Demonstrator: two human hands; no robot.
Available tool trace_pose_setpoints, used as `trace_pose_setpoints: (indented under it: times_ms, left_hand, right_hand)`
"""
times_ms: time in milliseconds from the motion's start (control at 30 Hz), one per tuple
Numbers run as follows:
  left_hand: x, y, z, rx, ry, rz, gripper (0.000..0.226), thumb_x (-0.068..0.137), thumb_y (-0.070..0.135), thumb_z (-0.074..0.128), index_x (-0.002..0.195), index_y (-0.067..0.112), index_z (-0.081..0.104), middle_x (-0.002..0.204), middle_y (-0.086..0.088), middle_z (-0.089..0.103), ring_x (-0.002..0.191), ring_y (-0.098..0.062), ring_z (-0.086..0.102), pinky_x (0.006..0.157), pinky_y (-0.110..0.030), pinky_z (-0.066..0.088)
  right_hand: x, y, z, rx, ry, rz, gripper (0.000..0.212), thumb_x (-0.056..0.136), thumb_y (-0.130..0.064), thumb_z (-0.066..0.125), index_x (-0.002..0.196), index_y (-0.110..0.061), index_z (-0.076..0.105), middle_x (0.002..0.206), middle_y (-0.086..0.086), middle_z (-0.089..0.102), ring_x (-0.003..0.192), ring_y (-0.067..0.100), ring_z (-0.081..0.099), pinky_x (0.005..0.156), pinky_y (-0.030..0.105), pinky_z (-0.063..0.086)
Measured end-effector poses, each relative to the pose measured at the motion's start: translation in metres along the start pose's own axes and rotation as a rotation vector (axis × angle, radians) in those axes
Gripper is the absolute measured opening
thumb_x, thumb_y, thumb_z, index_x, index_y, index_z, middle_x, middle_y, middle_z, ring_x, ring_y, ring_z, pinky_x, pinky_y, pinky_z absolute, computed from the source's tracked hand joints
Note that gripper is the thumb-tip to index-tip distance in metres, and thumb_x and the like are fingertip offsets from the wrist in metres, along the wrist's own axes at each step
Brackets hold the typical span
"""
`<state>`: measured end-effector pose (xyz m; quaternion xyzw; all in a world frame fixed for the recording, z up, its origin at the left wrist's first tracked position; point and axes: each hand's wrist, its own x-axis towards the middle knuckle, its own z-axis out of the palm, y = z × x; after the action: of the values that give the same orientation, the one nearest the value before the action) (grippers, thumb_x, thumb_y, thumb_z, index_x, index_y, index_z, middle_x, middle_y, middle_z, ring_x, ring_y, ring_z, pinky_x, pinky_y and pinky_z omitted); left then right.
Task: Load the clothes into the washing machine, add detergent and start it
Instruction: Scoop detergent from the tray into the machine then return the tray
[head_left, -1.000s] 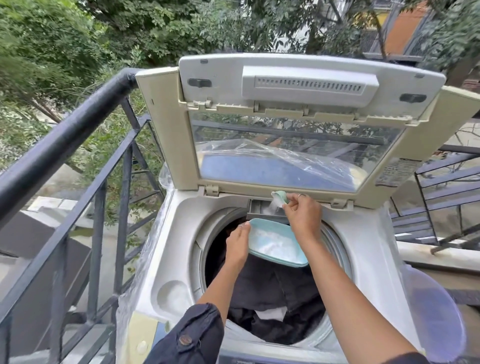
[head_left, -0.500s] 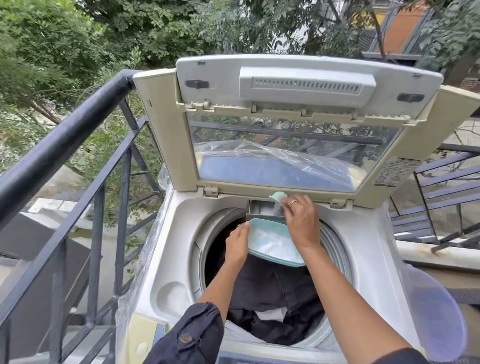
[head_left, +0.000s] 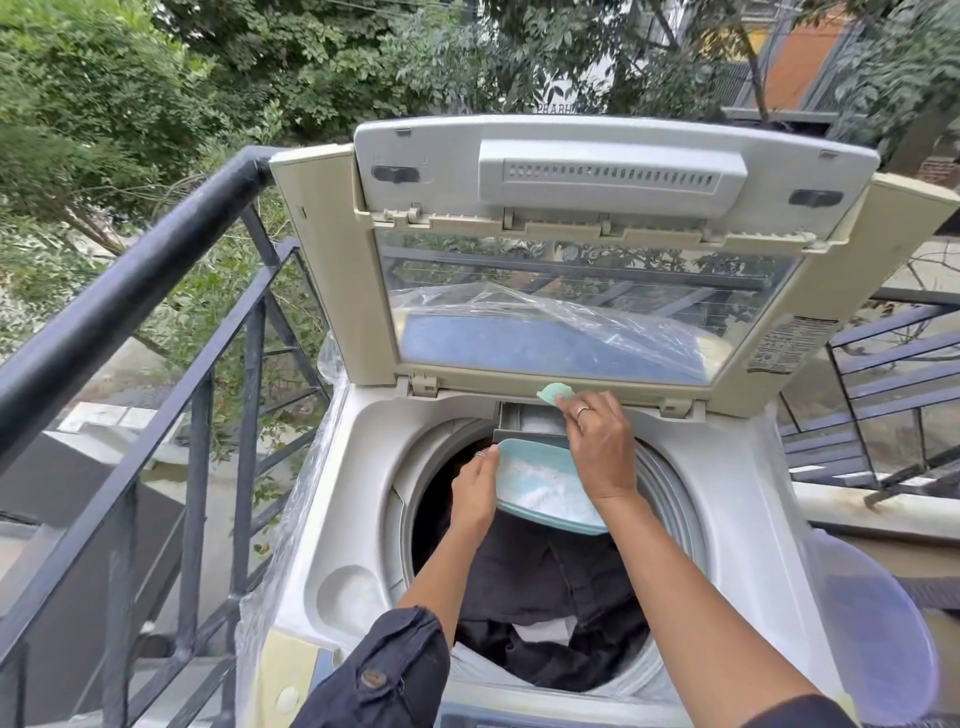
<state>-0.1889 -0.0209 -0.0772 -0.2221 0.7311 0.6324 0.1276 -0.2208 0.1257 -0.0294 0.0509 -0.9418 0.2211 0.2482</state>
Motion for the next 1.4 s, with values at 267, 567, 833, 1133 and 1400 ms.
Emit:
trace_pose_setpoints:
  times_ms: [267,567,833,1133,1400]
  left_hand:
    - [-0.005,0.003,0.000,-0.024,0.007,-0.011,0.038,0.097,0.041,0.042,0.115,0.017,0.065,0.119,-0.003,0.063,0.111,-0.020,0.057,0.103,-0.039,0.042]
    - [-0.018,0.011,0.007,-0.050,0.040,0.018,0.034,0.098,0.037,0.041,0.109,0.013,0.064,0.109,-0.001,0.061,0.101,-0.016,0.055,0.086,-0.026,0.037]
    - [-0.028,0.010,0.012,-0.065,0.074,0.053,0.034,0.100,0.034,0.040,0.104,0.011,0.064,0.103,-0.003,0.060,0.097,-0.018,0.054,0.085,-0.028,0.039]
    - [-0.050,0.015,0.030,-0.066,0.079,0.094,0.038,0.100,0.030,0.038,0.125,0.009,0.058,0.112,-0.001,0.055,0.106,-0.016,0.048,0.093,-0.025,0.033]
    - [-0.064,0.030,0.058,-0.049,0.087,0.156,0.022,0.098,0.032,0.044,0.100,0.011,0.052,0.101,-0.006,0.058,0.095,-0.022,0.052,0.082,-0.030,0.036]
  right_hand:
    - [0.000,-0.005,-0.008,0.179,0.023,0.247,0.016,0.074,0.004,0.070,0.089,0.000,0.073,0.081,0.013,0.068,0.077,0.032,0.060,0.072,0.021,0.037]
    - [-0.011,-0.006,-0.024,0.333,-0.002,0.428,0.014,0.079,-0.001,0.068,0.092,-0.001,0.074,0.090,0.013,0.070,0.085,0.026,0.064,0.078,0.023,0.044]
    - [-0.043,-0.004,-0.033,0.254,-0.170,0.390,0.013,0.078,-0.015,0.071,0.090,-0.015,0.076,0.089,0.002,0.073,0.092,0.024,0.061,0.090,0.040,0.044]
    - [-0.077,0.005,-0.048,0.029,-0.174,0.439,0.023,0.072,-0.031,0.076,0.094,-0.024,0.074,0.114,-0.002,0.063,0.116,0.021,0.049,0.093,0.035,0.031]
    - [-0.087,0.025,-0.084,0.171,0.143,0.822,0.030,0.086,-0.011,0.059,0.116,-0.011,0.059,0.114,0.010,0.062,0.105,0.028,0.058,0.086,0.033,0.044]
